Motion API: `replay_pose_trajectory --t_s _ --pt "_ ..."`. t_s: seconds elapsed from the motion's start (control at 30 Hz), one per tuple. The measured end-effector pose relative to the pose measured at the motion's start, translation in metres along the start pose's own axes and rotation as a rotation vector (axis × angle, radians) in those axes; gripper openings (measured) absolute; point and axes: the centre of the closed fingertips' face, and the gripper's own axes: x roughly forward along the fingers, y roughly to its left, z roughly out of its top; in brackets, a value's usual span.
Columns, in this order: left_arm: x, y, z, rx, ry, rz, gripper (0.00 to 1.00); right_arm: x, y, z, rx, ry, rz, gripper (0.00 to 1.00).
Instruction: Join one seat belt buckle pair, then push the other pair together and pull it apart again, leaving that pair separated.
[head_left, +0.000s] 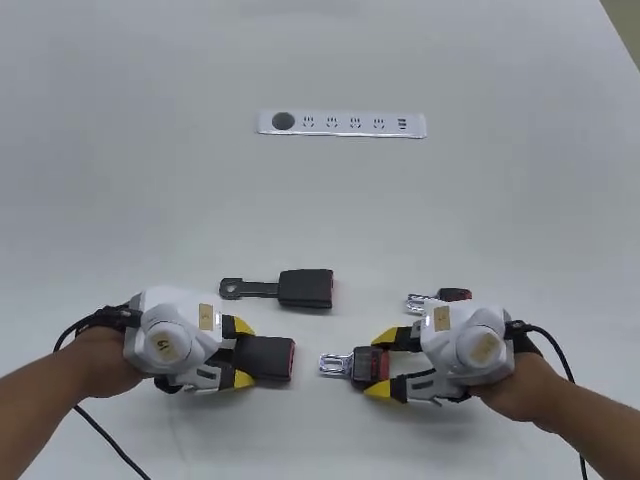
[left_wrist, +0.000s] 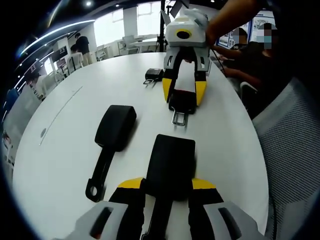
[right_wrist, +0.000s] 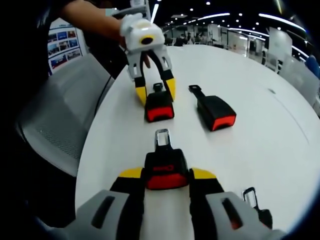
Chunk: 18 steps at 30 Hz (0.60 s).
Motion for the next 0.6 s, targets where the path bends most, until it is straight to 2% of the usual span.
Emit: replay_pose_trajectory --t_s 0.4,0.6 --pt "-0.001 0.0 0.0 -0.002 0.006 0.001 0.34 0.022 0.0 0.02 -0.007 -0.001 0.009 0.34" --pt "-0.001 0.0 0.0 -0.005 0.01 0.002 0.34 0.026 0.0 0.025 -0.008 0.005 0.006 0.34"
